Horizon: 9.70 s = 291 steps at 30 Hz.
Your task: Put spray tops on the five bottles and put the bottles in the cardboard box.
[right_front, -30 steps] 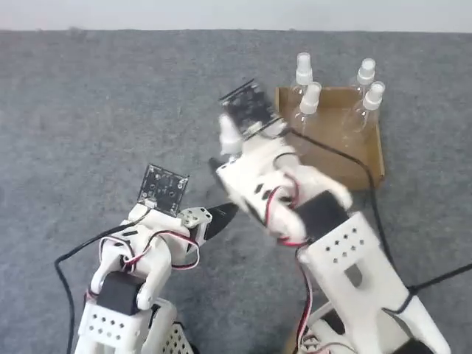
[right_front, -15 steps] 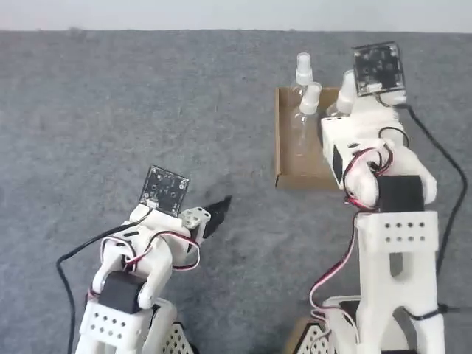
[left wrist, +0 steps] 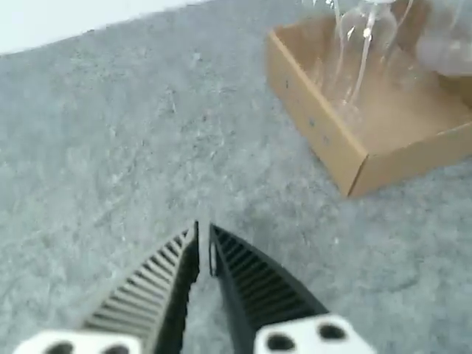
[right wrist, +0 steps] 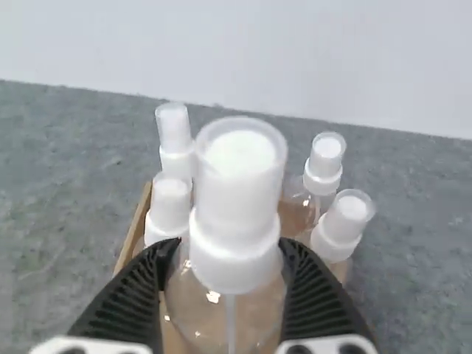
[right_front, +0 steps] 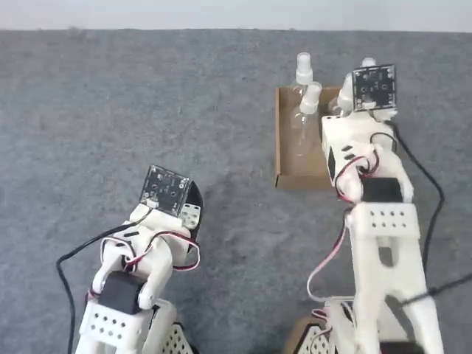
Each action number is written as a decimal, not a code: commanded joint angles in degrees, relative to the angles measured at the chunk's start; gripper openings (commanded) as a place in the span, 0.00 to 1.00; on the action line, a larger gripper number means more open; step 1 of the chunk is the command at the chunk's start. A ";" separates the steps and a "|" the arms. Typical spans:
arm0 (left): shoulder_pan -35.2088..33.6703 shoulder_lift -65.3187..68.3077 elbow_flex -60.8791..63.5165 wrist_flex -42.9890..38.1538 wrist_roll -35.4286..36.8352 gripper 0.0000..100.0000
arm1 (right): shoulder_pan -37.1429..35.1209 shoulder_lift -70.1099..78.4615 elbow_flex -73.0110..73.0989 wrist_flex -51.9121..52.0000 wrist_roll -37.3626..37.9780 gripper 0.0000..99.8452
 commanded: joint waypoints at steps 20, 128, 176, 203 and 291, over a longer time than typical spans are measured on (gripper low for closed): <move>-0.26 -0.79 0.31 -1.58 0.35 0.01 | 3.56 18.77 5.98 -19.21 -3.08 0.01; -9.67 -0.79 0.75 -5.19 0.70 0.01 | 1.27 -26.15 6.33 28.09 -2.64 0.05; -26.37 -1.85 17.27 -12.22 0.44 0.02 | 1.36 -70.11 55.21 37.49 7.91 0.02; -26.81 -1.67 17.27 -6.07 0.44 0.01 | 0.92 -69.67 55.21 38.46 7.74 0.01; -19.52 -1.67 17.27 -5.89 0.70 0.01 | 1.10 -69.67 55.21 41.27 8.09 0.01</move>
